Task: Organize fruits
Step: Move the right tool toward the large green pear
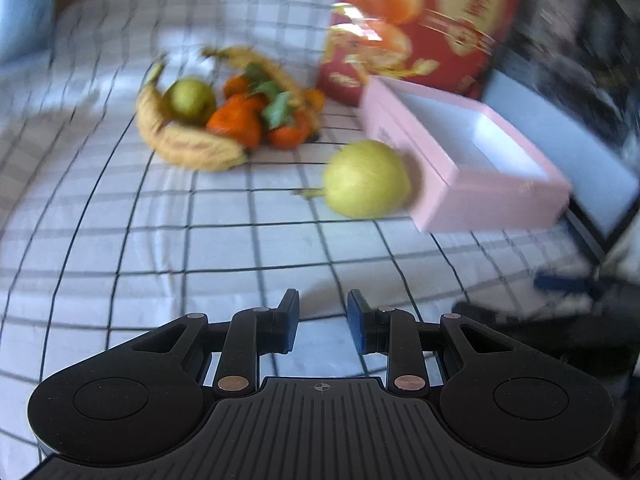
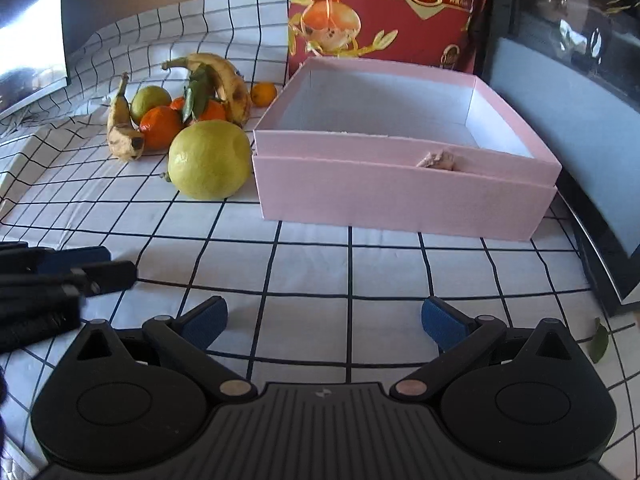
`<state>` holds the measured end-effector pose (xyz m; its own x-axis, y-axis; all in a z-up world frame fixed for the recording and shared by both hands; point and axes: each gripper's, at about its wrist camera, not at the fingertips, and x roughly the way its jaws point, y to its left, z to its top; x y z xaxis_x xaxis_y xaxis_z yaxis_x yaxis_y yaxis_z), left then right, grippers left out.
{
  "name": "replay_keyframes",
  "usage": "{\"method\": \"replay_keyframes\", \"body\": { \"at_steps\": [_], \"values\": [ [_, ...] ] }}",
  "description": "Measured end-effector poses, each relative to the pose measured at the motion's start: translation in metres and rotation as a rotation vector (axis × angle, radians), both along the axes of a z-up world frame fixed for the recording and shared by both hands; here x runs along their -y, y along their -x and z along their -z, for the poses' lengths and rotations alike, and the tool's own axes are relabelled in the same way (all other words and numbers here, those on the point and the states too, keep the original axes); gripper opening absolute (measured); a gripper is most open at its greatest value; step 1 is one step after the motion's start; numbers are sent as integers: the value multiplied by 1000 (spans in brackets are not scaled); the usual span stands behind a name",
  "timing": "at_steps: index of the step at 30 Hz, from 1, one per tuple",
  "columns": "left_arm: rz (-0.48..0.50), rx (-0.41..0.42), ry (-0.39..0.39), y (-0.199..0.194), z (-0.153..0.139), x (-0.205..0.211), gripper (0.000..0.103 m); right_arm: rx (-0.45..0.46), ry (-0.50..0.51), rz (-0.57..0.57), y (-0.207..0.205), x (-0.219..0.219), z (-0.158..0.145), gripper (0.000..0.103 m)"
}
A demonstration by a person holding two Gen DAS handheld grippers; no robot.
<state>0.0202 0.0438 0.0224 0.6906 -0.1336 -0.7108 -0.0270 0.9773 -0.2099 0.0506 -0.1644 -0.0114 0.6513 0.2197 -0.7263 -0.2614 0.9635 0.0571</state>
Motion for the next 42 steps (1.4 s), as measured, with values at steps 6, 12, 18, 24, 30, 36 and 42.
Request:
{"method": "replay_keyframes", "body": {
  "at_steps": [6, 12, 18, 24, 30, 36, 42],
  "values": [
    [-175, -58, 31, -5, -22, -50, 30, -39, 17, 47, -2, -7, 0, 103],
    [-257, -156, -10, -4, -32, -81, 29, -60, 26, -74, 7, -24, -6, 94],
    [-280, -162, -28, 10, -38, -94, 30, 86, 91, -226, 16, -68, -30, 92],
    [-302, -161, -14, 15, -39, -111, 30, 181, 120, -346, -3, -114, -48, 87],
    [-264, -110, 24, 14, -42, -123, 29, 183, 108, -363, -32, -144, -51, 72],
    [-219, -95, 51, 7, -42, -128, 29, 151, 74, -299, -67, -152, -54, 51],
    [-218, -84, 62, -1, -42, -138, 29, 19, -41, -291, -97, -153, -45, 49]
  ]
}}
